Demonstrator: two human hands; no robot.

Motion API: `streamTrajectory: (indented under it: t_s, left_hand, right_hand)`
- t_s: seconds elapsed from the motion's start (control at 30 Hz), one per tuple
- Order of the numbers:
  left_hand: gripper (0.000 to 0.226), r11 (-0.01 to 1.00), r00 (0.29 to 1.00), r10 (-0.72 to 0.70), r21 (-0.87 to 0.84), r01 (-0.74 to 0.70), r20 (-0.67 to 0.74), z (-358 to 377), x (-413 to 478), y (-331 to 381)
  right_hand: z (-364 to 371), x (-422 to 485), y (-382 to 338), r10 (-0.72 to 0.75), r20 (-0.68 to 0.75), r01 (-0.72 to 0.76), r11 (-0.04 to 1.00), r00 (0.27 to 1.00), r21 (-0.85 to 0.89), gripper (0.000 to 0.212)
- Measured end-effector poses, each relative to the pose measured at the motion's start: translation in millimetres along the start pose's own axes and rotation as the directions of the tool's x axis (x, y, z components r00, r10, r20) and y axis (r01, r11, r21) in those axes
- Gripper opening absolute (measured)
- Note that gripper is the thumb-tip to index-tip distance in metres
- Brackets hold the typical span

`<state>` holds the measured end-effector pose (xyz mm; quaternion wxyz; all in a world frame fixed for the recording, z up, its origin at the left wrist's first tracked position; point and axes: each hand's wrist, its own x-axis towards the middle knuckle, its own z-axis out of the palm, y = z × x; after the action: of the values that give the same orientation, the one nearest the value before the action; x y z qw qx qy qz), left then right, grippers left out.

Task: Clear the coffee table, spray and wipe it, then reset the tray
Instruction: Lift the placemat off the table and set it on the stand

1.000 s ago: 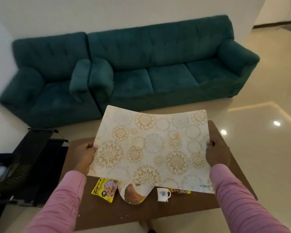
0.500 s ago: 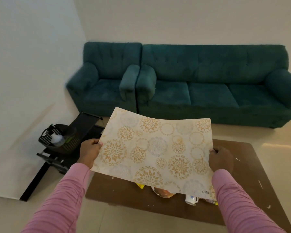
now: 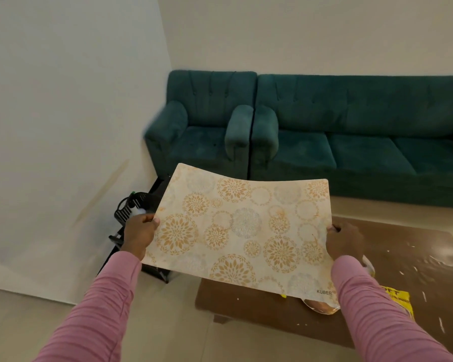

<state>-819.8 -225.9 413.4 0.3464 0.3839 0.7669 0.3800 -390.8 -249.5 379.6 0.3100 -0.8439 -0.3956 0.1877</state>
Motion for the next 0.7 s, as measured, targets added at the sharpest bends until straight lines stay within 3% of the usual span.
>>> streamTrajectory:
  t_s: [0.7]
  left_hand:
    - [0.022, 0.998, 0.996, -0.057, -0.02, 0.056, -0.064, -61.2, 256.7, 12.2]
  right_hand:
    - [193.7, 69.0, -176.1, 0.083, 0.147, -0.089, 0.995, 0.986, 0.039, 0.022]
